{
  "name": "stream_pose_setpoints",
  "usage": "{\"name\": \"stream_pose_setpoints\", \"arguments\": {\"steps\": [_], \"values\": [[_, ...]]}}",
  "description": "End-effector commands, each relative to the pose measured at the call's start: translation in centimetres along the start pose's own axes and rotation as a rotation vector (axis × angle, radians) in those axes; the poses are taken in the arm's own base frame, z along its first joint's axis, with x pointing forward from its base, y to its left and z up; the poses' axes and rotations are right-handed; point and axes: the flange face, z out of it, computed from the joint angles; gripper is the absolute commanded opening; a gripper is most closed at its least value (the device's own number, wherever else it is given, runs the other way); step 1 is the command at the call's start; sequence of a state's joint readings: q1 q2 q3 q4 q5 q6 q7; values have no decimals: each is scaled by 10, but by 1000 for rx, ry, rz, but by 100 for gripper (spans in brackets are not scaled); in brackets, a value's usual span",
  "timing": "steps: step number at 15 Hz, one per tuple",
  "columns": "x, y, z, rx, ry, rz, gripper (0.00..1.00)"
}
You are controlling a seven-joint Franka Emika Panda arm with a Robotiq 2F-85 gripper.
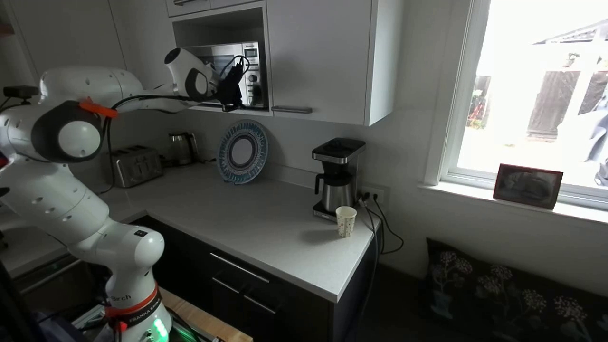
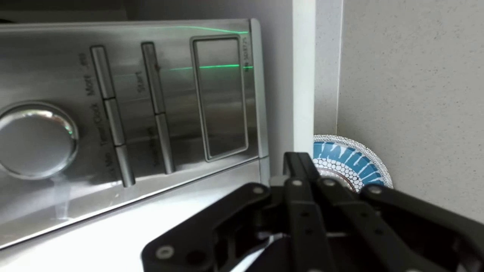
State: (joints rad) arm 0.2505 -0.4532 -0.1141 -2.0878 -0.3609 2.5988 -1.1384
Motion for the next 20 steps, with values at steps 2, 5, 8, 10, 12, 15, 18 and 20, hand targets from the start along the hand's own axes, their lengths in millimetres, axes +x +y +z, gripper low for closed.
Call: {"name": "stream_pose_setpoints", "arguments": {"steps": [2,5,8,10,12,15,18,20], "values": [[-2,-5,-9,15,-58,-51,0],[-6,-9,-6,-11,-90,-84,0],[-13,-11,-2,-38,-126,-123,0],[-17,-10,-1,-64,-149,-147,0],[-21,-6,-1,-105,-168,-175,0],[-25,-1,-1,-163,-172,-190,0],[-25,1,3,-206,-158,-184,0],[-24,2,6,-235,-143,-172,0]]}}
